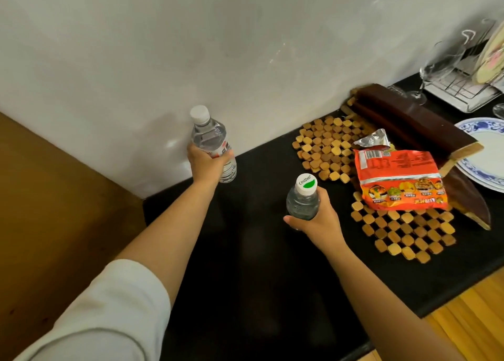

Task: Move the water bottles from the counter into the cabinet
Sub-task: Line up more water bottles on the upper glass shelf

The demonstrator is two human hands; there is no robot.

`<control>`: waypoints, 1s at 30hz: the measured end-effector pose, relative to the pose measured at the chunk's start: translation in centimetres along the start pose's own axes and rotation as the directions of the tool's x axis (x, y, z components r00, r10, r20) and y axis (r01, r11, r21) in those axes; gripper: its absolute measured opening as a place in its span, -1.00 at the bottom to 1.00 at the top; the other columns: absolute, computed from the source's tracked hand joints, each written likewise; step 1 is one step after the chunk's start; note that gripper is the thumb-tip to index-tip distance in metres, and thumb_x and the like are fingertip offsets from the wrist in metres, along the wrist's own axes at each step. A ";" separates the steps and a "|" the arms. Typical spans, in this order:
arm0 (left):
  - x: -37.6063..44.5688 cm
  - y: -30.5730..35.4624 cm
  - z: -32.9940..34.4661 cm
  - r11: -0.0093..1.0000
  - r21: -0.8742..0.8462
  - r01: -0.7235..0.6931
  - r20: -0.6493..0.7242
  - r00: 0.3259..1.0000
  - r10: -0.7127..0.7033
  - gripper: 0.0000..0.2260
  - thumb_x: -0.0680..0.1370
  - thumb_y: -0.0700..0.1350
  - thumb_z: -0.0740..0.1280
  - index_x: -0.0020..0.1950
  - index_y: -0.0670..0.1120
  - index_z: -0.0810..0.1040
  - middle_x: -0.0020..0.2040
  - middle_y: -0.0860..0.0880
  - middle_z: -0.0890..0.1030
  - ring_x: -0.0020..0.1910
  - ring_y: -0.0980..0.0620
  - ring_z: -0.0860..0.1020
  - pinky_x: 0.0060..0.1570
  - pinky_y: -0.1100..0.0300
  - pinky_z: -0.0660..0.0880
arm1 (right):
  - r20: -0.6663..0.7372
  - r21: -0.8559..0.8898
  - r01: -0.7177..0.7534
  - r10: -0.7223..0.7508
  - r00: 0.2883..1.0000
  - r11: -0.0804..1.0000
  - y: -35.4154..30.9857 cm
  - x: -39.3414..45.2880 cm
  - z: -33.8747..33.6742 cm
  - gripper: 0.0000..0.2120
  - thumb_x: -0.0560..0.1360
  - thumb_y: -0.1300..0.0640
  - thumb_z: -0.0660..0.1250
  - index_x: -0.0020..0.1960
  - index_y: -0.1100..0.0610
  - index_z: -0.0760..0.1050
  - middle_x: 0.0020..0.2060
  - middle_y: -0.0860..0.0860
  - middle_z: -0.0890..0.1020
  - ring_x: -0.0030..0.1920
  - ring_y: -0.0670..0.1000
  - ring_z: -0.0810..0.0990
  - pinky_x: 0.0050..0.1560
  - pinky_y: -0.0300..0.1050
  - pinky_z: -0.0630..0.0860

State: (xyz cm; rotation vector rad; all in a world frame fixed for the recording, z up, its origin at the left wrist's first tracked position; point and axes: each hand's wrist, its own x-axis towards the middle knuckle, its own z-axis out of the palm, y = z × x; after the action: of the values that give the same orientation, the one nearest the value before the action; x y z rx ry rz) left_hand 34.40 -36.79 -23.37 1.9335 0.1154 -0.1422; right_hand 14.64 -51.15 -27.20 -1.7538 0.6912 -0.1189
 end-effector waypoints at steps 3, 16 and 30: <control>-0.4 -0.2 0.3 0.999 -0.031 -0.026 -0.036 0.999 0.025 -0.38 0.39 -0.21 0.48 0.34 -0.15 0.23 0.30 -0.10 0.43 0.29 -0.07 0.44 0.30 0.10 0.38 | 0.006 -0.023 0.004 -0.004 1.000 1.000 0.2 0.1 -0.2 -0.22 0.24 0.16 0.56 0.34 0.00 0.24 0.17 -0.11 0.46 0.16 -0.14 0.40 0.19 -0.14 0.38; -13.9 -5.0 -4.5 0.988 -0.081 -0.133 0.107 0.984 0.141 -0.44 0.40 -0.26 0.45 0.28 -0.01 0.25 0.23 0.07 0.42 0.24 0.13 0.41 0.23 0.19 0.33 | 0.029 -0.099 0.049 -0.046 0.999 0.994 1.9 -6.1 1.2 -0.24 0.19 0.13 0.58 0.30 -0.01 0.32 0.09 -0.18 0.48 0.14 -0.15 0.43 0.16 -0.20 0.39; -27.5 -7.3 -17.8 0.973 -0.230 0.007 0.343 0.937 0.074 -0.51 0.33 0.03 0.49 0.17 0.15 0.35 0.16 0.14 0.53 0.16 0.18 0.52 0.06 0.26 0.47 | 0.184 0.164 0.219 -0.247 0.951 0.962 -4.1 -19.9 5.0 -0.39 0.09 -0.14 0.56 0.10 -0.11 0.48 -0.01 -0.14 0.65 0.05 -0.16 0.61 0.00 -0.28 0.57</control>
State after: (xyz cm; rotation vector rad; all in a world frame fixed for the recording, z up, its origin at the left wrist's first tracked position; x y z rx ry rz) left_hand 6.97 -17.91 -19.49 1.6516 -0.1344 -0.4293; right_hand 2.06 -36.31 -19.62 -1.6773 0.3168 -0.1448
